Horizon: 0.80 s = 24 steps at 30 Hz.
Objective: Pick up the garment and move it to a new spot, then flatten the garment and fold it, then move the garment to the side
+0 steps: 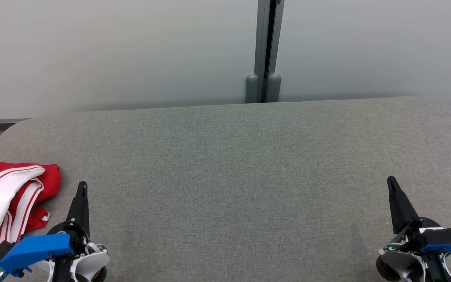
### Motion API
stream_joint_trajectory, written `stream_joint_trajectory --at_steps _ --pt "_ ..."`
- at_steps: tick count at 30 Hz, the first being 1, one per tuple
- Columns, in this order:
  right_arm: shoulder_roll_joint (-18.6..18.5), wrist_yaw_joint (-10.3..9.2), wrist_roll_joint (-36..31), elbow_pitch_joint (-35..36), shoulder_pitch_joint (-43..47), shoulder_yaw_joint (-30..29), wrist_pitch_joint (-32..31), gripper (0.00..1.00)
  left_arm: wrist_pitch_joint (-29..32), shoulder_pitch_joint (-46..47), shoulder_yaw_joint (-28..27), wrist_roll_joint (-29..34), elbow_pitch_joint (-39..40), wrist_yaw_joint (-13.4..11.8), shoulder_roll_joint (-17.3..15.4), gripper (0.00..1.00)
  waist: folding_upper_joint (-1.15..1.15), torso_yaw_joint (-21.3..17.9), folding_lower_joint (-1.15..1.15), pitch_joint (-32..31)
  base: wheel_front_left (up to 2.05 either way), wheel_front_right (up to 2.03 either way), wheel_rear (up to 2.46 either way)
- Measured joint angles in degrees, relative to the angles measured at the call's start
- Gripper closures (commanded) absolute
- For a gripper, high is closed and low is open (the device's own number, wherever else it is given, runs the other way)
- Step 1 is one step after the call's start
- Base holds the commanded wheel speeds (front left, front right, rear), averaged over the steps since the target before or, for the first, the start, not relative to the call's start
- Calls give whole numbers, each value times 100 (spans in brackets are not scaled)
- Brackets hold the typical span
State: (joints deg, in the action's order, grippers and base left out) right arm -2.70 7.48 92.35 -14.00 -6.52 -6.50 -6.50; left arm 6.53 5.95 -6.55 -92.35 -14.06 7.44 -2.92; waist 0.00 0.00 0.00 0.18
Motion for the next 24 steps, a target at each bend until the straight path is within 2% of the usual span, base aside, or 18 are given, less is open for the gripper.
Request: stream_joint_trajectory --at_steps 24 --pt "0 0 0 0 0 0 -1 100 0 0 0 0 0 0 0 100 0 0 0 0 0 0 0"
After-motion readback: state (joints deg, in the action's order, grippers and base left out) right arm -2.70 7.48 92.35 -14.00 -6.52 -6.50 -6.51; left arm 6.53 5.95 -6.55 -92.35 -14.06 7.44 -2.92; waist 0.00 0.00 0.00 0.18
